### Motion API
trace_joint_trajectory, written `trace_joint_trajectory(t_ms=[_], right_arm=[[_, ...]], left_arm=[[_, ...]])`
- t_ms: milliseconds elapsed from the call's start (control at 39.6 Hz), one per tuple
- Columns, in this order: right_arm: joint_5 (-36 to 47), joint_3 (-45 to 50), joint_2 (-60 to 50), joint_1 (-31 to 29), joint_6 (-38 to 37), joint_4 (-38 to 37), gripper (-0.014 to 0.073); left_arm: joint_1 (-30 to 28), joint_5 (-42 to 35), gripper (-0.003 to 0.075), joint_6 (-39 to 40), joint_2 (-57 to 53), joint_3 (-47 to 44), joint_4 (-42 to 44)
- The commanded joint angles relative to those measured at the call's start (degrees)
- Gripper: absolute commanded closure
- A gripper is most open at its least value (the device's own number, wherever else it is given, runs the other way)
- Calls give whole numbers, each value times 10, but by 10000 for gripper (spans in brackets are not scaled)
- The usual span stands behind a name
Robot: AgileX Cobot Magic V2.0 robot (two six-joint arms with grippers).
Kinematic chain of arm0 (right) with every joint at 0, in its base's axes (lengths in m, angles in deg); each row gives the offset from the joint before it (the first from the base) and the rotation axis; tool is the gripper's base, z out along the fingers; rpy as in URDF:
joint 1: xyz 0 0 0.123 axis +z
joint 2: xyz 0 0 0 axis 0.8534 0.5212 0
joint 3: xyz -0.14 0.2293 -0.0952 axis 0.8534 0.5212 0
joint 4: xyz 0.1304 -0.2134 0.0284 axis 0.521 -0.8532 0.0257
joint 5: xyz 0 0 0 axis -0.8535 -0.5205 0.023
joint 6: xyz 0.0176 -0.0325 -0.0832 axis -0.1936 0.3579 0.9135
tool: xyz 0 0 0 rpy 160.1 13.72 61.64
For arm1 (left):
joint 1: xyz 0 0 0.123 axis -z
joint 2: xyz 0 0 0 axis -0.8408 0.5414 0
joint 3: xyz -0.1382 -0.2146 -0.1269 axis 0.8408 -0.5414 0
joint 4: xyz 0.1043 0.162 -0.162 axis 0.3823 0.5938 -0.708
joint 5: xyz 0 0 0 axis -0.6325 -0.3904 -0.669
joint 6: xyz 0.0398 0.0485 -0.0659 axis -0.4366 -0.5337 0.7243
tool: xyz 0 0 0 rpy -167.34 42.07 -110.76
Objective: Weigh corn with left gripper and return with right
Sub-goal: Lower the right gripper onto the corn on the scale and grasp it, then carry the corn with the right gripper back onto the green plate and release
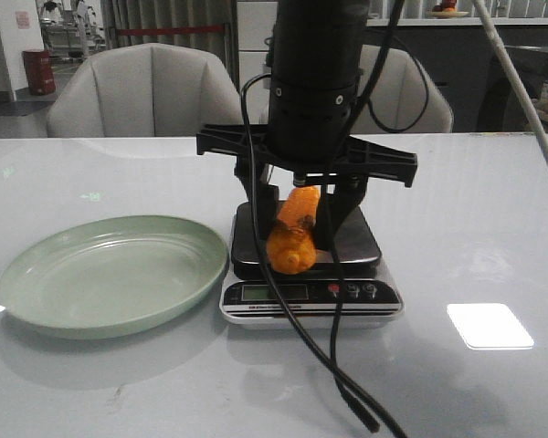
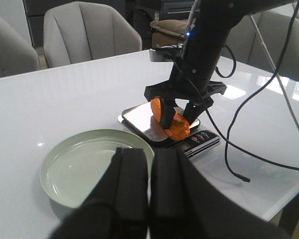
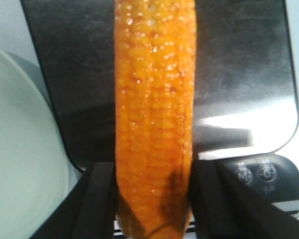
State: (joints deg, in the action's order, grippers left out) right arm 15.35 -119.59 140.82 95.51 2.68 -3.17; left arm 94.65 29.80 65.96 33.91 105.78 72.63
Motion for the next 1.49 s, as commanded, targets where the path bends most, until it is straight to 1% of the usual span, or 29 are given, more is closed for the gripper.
trace_joint_trajectory(t_ms=[0,101,177,429,505,606,782,833,908,1110,1312,1463], right_arm=[[25,-30,-29,6,6,1,428],[25,-56,-29,23,28,1,428],[32,-73,-29,42,31,2,428],[121,-82,-13,98,31,17,426],[139,-87,1,108,31,27,410],[151,-98,24,119,31,36,340],[154,-137,65,131,40,36,115],[154,-147,73,134,42,36,64],[147,-159,80,134,42,36,19],[109,-175,71,120,50,21,14],[56,-177,24,93,134,17,18],[1,-177,-18,58,231,32,18]], left_arm=[[0,-48,606,1,2,14,1],[0,-48,606,1,2,14,1],[0,-48,606,1,2,14,1],[0,-48,606,1,2,14,1],[0,-48,607,1,2,14,1],[0,-48,607,1,2,14,1],[0,-48,607,1,2,14,1],[0,-48,606,1,2,14,1],[0,-48,607,1,2,14,1],[0,-48,606,1,2,14,1],[0,-48,606,1,2,14,1],[0,-48,607,1,2,14,1]])
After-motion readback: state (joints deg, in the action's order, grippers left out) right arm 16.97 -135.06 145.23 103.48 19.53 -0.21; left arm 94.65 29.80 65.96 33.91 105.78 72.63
